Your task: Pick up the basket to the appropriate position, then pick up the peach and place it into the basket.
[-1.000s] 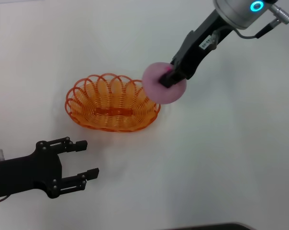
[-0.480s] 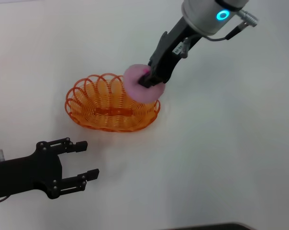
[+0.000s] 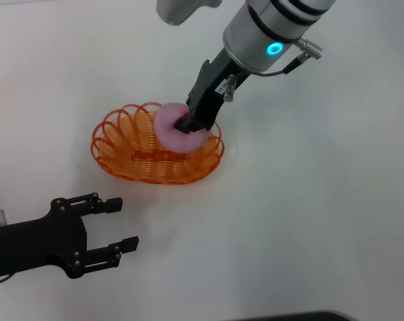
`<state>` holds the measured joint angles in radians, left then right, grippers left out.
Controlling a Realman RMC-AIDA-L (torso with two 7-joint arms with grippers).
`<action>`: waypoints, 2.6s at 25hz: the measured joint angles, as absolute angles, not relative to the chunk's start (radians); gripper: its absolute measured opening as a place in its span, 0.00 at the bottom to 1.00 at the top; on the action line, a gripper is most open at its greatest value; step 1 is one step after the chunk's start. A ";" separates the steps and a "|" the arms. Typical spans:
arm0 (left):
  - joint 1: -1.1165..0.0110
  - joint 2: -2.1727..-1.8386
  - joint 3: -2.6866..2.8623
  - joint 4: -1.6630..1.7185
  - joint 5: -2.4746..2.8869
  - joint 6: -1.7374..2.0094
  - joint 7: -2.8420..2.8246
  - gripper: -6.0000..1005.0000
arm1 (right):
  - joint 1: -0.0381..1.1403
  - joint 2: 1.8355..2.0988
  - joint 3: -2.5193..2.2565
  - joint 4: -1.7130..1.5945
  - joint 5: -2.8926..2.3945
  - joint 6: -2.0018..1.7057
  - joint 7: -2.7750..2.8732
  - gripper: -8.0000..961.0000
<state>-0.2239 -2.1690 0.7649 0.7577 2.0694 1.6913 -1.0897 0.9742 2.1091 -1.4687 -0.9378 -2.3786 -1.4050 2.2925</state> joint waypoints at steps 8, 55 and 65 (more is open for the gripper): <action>-0.224 -2.169 0.764 0.758 2.069 1.694 -1.091 0.70 | 0.964 2.106 -1.496 -0.933 -2.321 -1.388 2.260 0.29; -0.230 -2.154 0.661 0.759 2.079 1.813 -1.090 0.70 | 0.401 2.086 -0.836 -0.884 -2.087 -1.804 1.405 0.98; -0.227 -2.159 0.660 0.750 2.120 1.803 -1.094 0.70 | 0.346 2.083 -0.816 -0.819 -2.098 -1.765 1.295 0.98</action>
